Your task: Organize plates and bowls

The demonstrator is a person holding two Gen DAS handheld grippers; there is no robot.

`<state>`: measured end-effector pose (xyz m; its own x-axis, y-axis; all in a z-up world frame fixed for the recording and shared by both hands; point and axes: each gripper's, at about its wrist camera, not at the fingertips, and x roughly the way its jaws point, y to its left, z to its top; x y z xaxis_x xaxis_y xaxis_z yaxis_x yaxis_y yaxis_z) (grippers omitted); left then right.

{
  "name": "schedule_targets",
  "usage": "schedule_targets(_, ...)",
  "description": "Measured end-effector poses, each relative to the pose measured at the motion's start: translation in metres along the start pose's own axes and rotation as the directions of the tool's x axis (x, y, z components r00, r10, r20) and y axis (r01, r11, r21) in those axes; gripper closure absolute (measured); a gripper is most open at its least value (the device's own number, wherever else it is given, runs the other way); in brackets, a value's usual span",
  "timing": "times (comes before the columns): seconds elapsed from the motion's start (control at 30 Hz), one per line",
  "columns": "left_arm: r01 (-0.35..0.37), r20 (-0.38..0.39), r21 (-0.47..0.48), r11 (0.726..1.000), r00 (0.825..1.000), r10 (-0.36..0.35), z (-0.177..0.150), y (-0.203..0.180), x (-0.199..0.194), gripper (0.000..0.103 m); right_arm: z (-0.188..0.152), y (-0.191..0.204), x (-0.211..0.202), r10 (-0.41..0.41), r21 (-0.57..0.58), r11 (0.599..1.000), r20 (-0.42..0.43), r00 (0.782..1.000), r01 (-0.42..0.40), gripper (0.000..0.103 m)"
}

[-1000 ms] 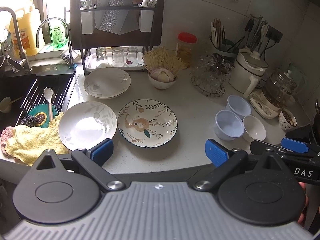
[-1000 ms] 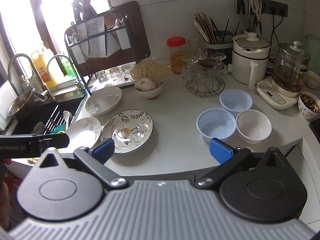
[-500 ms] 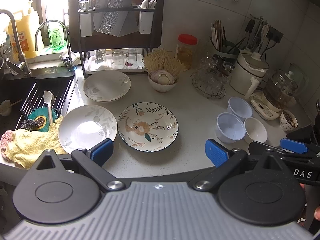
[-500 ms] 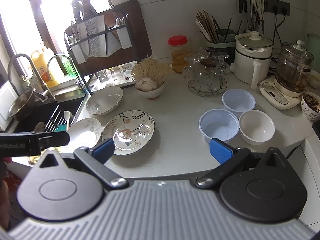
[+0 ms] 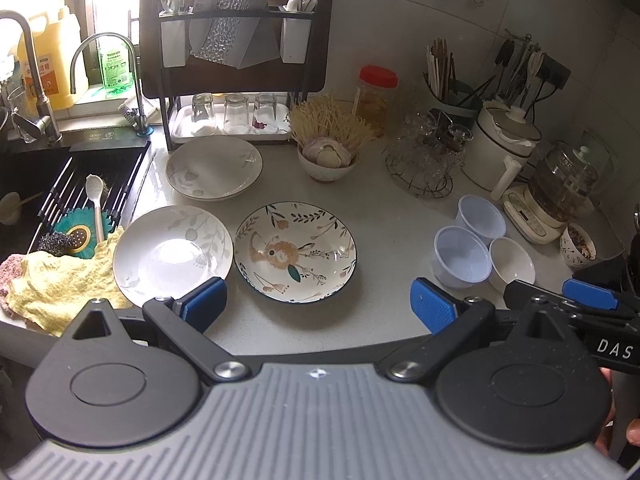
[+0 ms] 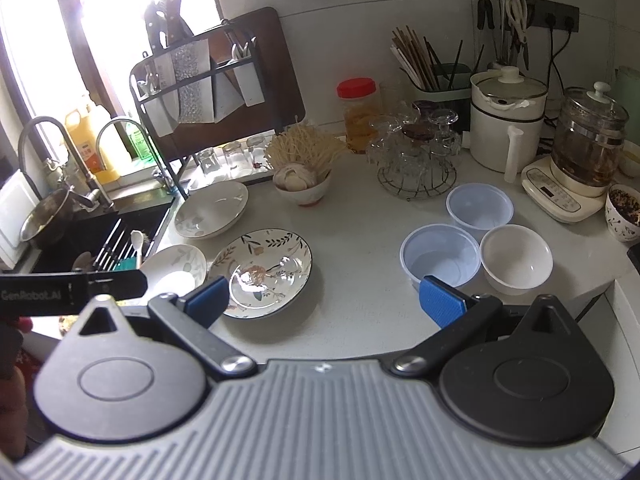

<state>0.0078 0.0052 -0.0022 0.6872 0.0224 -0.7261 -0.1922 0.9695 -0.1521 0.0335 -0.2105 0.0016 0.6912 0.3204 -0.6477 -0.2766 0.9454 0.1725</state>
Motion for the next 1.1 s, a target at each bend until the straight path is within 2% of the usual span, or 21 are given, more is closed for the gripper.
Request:
schedule_targets(0.63, -0.064, 0.010, -0.066, 0.996, 0.998, 0.065, -0.009, 0.003, -0.007, 0.003, 0.000, -0.009, 0.005, 0.064, 0.014, 0.998, -0.031, 0.997, -0.063, 0.000)
schedule_targets(1.1, -0.086, -0.001, -0.090, 0.992, 0.996, 0.086, -0.010, 0.000, -0.006, 0.003, 0.001, -0.014, 0.008, 0.104, 0.012, 0.995, -0.029, 0.994, -0.104, 0.000)
